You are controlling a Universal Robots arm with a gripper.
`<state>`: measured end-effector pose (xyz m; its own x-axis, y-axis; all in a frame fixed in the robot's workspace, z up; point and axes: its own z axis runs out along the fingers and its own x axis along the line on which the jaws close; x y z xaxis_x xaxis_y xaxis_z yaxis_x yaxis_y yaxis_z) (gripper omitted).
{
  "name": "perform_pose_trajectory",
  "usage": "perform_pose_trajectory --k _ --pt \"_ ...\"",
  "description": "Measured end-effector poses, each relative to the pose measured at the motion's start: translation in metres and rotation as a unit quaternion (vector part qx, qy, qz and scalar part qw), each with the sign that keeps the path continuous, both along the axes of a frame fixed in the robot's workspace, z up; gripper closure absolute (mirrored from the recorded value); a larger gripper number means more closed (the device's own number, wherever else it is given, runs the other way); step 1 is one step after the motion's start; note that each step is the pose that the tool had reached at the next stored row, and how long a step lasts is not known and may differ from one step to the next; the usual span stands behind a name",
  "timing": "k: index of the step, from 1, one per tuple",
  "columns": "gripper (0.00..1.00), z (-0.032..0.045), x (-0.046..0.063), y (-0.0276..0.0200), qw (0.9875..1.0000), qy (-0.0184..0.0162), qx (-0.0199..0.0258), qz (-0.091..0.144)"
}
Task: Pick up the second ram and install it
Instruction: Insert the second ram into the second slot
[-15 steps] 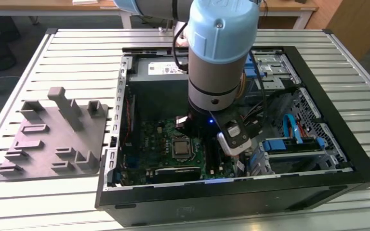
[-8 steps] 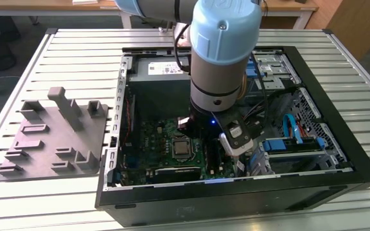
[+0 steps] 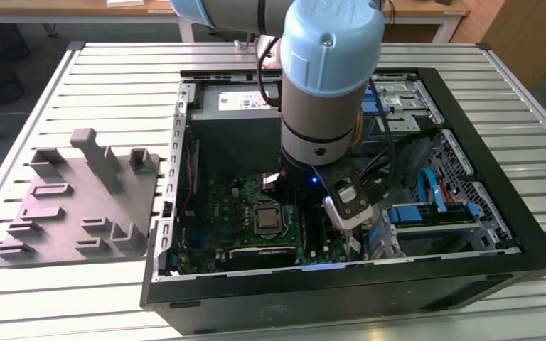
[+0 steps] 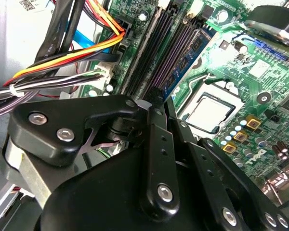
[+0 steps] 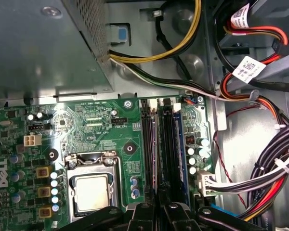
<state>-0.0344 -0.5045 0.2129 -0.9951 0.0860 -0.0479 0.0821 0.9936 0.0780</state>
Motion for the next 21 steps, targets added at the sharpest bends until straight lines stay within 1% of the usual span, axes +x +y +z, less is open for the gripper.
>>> perform_pose_trajectory --k 11,15,21 --pt "0.86 0.0041 0.0006 0.0001 1.0 0.0001 0.0001 0.003" --pt "0.86 0.0041 0.0032 0.0 0.9999 0.001 -0.0001 0.016" --pt "0.86 0.0036 0.0067 0.0 0.9997 0.0017 -0.0001 0.024"
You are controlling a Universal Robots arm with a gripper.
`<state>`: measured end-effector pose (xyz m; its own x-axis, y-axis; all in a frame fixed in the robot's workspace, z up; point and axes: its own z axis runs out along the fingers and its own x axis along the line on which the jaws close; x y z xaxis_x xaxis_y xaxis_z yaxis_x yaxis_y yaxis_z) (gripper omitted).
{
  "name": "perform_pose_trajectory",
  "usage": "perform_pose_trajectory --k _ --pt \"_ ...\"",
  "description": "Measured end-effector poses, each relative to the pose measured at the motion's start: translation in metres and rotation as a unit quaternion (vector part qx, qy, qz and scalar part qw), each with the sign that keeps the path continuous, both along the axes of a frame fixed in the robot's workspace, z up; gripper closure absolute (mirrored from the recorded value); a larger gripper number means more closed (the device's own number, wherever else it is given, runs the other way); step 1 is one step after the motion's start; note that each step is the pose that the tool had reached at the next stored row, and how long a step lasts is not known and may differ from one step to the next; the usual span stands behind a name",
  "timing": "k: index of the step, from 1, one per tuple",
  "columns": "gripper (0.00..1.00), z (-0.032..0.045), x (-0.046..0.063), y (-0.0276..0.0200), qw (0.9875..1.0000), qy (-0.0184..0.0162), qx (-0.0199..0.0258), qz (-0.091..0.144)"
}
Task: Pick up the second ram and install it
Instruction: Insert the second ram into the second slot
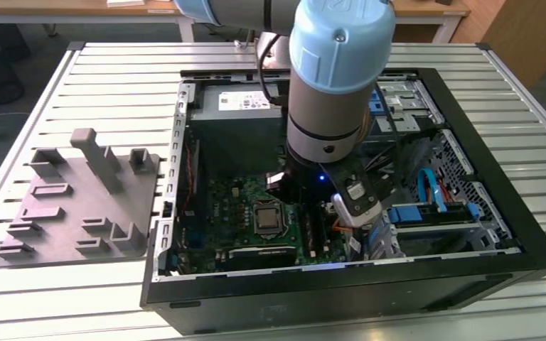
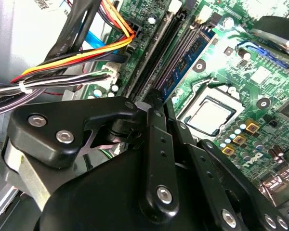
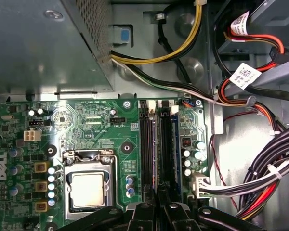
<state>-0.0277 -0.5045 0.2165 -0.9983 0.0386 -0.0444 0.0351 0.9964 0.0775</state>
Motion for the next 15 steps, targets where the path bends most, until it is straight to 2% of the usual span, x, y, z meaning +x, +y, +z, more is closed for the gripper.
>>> perform_pose_trajectory --k 15 --pt "0.86 -0.0003 0.0009 0.0 1.0 0.0001 0.0005 0.004"
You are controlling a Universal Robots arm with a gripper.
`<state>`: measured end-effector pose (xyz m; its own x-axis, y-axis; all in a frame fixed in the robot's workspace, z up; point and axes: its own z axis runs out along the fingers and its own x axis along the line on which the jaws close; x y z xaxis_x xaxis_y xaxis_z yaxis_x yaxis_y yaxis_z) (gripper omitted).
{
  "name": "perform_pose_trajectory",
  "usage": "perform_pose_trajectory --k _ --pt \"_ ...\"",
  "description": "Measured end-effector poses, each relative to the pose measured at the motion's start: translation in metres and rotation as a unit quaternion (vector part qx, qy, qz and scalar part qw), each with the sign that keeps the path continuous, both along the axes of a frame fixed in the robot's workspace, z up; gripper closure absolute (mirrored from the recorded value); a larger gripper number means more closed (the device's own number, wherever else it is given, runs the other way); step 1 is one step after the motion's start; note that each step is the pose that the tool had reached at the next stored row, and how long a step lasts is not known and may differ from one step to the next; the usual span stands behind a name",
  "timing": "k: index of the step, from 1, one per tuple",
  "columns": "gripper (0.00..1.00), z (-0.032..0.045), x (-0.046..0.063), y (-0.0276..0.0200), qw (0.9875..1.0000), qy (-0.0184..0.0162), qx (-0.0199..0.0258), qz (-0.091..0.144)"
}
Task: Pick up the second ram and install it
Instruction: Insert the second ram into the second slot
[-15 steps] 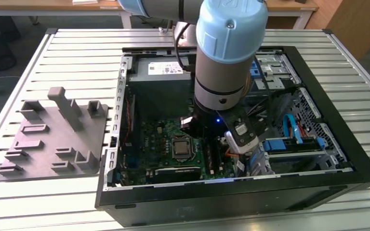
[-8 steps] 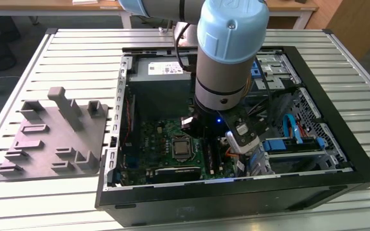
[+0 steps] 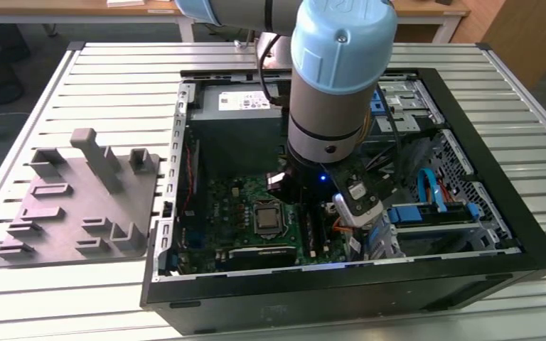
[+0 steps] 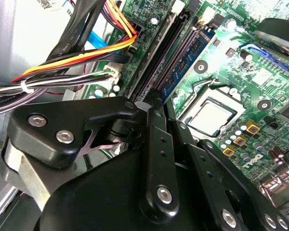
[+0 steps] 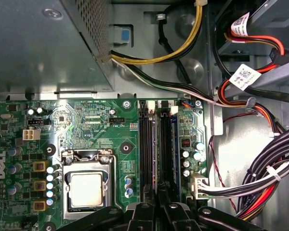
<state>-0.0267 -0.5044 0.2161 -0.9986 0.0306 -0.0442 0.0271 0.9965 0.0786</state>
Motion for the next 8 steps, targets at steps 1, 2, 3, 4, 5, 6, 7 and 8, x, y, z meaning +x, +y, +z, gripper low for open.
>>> perform_pose_trajectory --k 1,2,3,4,5,6,7,8 --pt "0.86 0.0 0.0 0.0 1.0 0.0 0.0001 0.0" --pt "0.86 0.0 0.0 0.0 1.0 0.0 0.0001 0.0" --pt "0.86 0.0 0.0 0.0 1.0 0.0 0.0001 0.0" --pt "0.86 -0.0001 0.0 0.0 1.0 0.0 0.0001 0.0" --pt "0.86 -0.0002 0.0 0.0 1.0 0.0 0.0001 0.0" --pt "0.86 -0.0002 -0.0004 0.0 1.0 0.0 0.0001 0.0" --pt "0.86 -0.0003 -0.0008 0.0 1.0 0.0 0.0001 0.001" --pt "0.86 -0.0003 -0.0011 0.0 1.0 0.0 0.0001 0.003"
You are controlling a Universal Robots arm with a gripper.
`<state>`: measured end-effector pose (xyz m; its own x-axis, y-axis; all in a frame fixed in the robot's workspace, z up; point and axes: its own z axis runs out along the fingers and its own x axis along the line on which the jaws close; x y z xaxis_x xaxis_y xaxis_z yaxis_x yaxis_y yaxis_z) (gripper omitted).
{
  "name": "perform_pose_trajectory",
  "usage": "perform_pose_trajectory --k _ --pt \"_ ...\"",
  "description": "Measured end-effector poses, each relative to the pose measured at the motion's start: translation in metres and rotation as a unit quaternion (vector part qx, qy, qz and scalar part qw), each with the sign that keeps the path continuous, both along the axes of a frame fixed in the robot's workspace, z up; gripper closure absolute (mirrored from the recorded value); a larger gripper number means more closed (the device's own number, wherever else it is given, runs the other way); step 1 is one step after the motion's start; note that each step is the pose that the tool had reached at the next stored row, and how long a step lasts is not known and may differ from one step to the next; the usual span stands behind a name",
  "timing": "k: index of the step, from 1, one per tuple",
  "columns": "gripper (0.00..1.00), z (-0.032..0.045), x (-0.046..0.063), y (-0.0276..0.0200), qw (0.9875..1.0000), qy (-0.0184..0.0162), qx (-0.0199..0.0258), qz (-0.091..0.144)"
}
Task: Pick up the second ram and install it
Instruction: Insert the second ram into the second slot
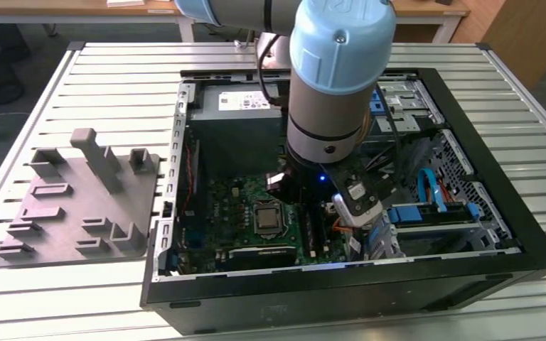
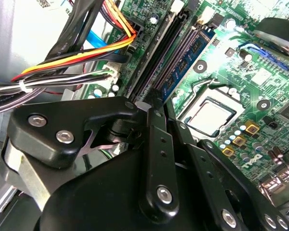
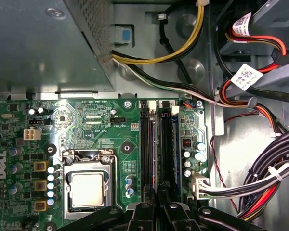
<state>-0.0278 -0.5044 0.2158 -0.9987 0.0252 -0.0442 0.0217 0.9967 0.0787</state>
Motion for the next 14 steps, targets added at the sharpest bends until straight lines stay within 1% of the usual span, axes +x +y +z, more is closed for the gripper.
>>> perform_pose_trajectory --k 3,8,14 --pt "0.86 -0.0001 -0.0001 0.0004 1.0 -0.0001 0.0001 0.004" --pt "0.86 -0.0007 -0.0001 0.0027 1.0 0.0 0.0001 0.004" --pt "0.86 -0.0013 -0.0001 0.0029 1.0 0.0 -0.0007 0.004"
